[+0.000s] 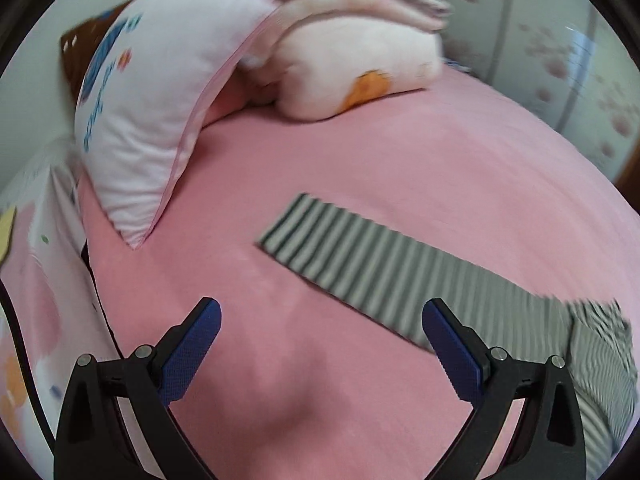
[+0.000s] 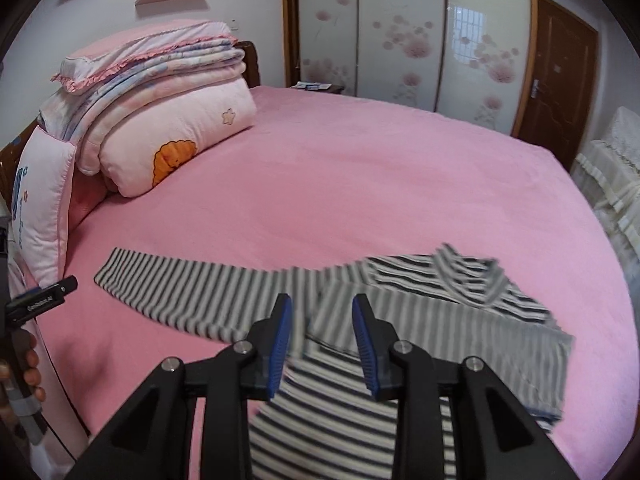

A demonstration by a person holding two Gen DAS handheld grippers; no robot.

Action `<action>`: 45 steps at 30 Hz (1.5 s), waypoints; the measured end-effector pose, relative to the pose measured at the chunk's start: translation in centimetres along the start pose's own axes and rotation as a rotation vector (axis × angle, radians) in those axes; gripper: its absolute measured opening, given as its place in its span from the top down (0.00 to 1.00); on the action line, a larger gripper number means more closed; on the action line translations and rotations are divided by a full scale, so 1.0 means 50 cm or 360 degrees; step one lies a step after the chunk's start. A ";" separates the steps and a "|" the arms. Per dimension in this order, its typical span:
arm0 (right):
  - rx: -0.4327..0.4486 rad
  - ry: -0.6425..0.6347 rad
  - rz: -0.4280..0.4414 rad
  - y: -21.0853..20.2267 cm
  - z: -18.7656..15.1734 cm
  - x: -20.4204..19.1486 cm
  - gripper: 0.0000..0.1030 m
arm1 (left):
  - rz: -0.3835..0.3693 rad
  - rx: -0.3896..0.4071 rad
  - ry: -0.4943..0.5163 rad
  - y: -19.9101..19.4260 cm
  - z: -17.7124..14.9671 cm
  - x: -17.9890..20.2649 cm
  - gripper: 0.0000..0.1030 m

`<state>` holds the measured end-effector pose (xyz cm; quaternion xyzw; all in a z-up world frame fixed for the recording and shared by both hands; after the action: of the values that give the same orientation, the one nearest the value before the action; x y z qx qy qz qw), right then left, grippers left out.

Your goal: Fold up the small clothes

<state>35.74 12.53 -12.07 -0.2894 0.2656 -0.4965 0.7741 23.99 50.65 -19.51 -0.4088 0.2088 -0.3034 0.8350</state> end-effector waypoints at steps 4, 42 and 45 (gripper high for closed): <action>-0.0083 0.0009 0.0039 0.098 -0.002 -0.052 0.69 | 0.0072 -0.0168 -0.0101 0.122 0.015 -0.025 0.07; -0.0086 0.0065 -0.0073 0.048 -0.097 0.096 0.69 | -0.0579 0.0478 0.0538 -0.203 -0.035 0.409 0.96; -0.0046 0.0142 -0.0135 -0.013 -0.123 0.175 0.69 | -0.0819 0.0495 0.0738 -0.316 -0.121 0.522 0.96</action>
<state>34.25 3.13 -16.92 -0.2892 0.2944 -0.5373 0.7355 34.11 22.00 -12.87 -0.2366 0.2342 -0.6157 0.7142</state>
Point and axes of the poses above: each gripper's, at about its wrist camera, not at the fingertips, and y roughly the way its jaws point, x to its right, z to its top, the point moved 7 cm from there along y, roughly the way its jaws point, and after that the axes turned 10 degrees about z, right-handed, at the moved point
